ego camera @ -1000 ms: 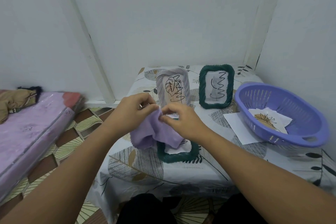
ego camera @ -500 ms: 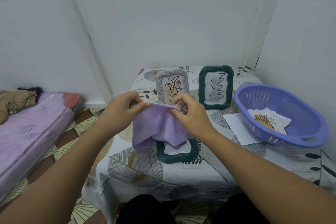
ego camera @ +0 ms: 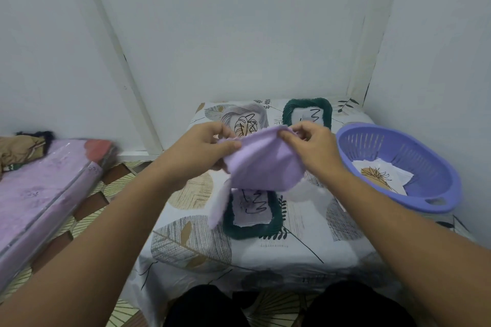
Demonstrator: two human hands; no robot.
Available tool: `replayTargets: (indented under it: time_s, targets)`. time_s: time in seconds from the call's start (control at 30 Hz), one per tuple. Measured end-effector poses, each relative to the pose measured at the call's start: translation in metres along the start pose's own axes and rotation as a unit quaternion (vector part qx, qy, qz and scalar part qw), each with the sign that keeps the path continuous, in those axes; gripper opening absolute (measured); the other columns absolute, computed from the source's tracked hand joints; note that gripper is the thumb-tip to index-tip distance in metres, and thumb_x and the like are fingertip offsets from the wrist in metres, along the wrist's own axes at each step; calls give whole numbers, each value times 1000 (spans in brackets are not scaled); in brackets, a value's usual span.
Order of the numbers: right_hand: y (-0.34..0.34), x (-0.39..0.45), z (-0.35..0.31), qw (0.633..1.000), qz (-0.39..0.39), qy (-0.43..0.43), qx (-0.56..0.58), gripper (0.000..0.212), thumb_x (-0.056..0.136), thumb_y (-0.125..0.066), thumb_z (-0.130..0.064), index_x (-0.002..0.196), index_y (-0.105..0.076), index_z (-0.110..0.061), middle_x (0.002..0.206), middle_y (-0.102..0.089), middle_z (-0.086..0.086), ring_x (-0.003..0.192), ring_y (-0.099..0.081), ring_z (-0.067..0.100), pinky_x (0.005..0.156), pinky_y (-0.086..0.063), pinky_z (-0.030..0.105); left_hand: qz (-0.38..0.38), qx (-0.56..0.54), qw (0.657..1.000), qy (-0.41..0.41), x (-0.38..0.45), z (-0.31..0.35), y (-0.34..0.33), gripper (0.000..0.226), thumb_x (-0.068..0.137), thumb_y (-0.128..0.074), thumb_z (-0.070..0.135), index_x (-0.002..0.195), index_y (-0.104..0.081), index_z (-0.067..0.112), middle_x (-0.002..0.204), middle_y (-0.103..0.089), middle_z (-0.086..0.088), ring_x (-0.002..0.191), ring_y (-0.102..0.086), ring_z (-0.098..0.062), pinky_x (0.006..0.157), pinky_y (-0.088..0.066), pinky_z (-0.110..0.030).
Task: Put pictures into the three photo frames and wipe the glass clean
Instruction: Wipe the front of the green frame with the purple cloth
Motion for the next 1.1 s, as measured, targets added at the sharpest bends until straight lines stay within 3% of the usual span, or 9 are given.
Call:
replayTargets:
  time_s: [0.1,0.23,0.33,0.4,0.47,0.57,0.7,0.93,1.1]
  targets:
    - [20,10,4,998,65,-16,-4,23,88,-76,-42,102,-71,-25,85,-62,-18,78,-56,-3,70,-45,26,11,-121,992,26,15,18,-15,10,98,-66,17,91,-63,12,54,-56,8,46,-52,-11,60,-49,-26]
    - [17,2,17,984,111,26,-137,44,86,-73,-39,125,-55,-30,116,-53,-5,110,-50,17,95,-46,39,57,-148,983,91,44,0,-30,18,98,-64,16,81,-62,14,62,-57,0,47,-49,-9,58,-40,-26]
    - [-6,-19,26,980,-19,116,-161,45,88,-68,-44,128,-55,-29,126,-54,-2,115,-48,15,102,-45,43,40,-90,985,139,53,-30,-38,13,99,-64,20,89,-68,13,67,-57,-2,50,-47,-10,52,-39,-23]
    - [-24,-35,34,966,-160,126,-160,48,89,-65,-51,132,-57,-30,128,-57,-7,116,-50,13,103,-45,46,27,-73,985,152,53,-46,-41,16,100,-63,20,86,-67,15,69,-55,-5,50,-44,-10,49,-34,-22]
    - [-39,-45,42,954,-223,108,-168,55,85,-60,-59,134,-57,-35,131,-60,-9,117,-53,14,102,-45,47,19,-73,985,155,51,-55,-42,19,100,-62,20,82,-66,16,76,-54,-8,50,-41,-11,44,-30,-19]
    - [-53,-47,44,955,-252,79,-138,53,80,-59,-62,128,-62,-39,125,-66,-14,111,-58,12,96,-48,46,-4,-88,985,149,47,-63,-42,20,101,-61,21,82,-66,18,68,-59,0,47,-44,-7,47,-33,-17]
    - [-65,-45,40,961,-265,52,-50,27,84,-77,-40,110,-73,-35,111,-70,-13,103,-61,11,96,-48,39,-13,-153,978,140,49,-71,-41,14,98,-64,21,85,-70,19,67,-58,2,52,-45,-8,57,-38,-21]
    - [-78,-49,44,969,-247,-18,16,23,81,-82,-29,94,-63,-24,88,-72,-10,85,-66,1,82,-51,23,-41,-195,970,140,49,-90,-45,11,95,-69,23,88,-77,20,75,-60,-3,61,-44,-13,64,-37,-25]
    - [-77,-47,50,977,-208,-36,37,10,93,-68,-19,90,-61,-26,76,-67,-4,68,-58,4,71,-50,26,-11,-201,971,131,47,-100,-36,17,95,-69,23,103,-75,9,68,-54,0,55,-38,-11,58,-35,-22]
Point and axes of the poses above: each hand's wrist, its own x-axis towards the middle knuckle, its own y-axis out of the back of the hand, z = x × y, the point moved 1 cm from there along x, towards the middle knuckle
